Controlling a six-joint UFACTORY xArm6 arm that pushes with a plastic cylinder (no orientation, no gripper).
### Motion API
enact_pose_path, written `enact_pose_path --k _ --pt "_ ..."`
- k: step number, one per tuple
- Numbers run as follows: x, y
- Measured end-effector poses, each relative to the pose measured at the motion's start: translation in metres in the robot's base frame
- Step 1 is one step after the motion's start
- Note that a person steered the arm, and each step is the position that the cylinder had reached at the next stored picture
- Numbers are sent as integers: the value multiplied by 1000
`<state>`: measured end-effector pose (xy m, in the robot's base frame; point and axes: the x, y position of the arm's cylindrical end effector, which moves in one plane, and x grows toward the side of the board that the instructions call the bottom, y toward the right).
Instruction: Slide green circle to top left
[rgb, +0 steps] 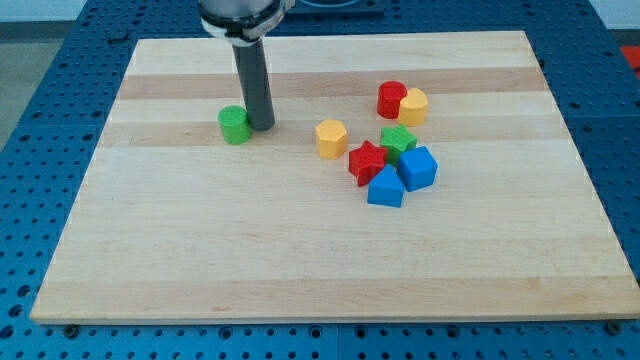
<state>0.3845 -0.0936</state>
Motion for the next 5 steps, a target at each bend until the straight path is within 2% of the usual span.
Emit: enact_pose_path --k 1,2,4,5 --pt "27 -1" --pt "28 -25" --pt "0 -79" --pt "4 -82"
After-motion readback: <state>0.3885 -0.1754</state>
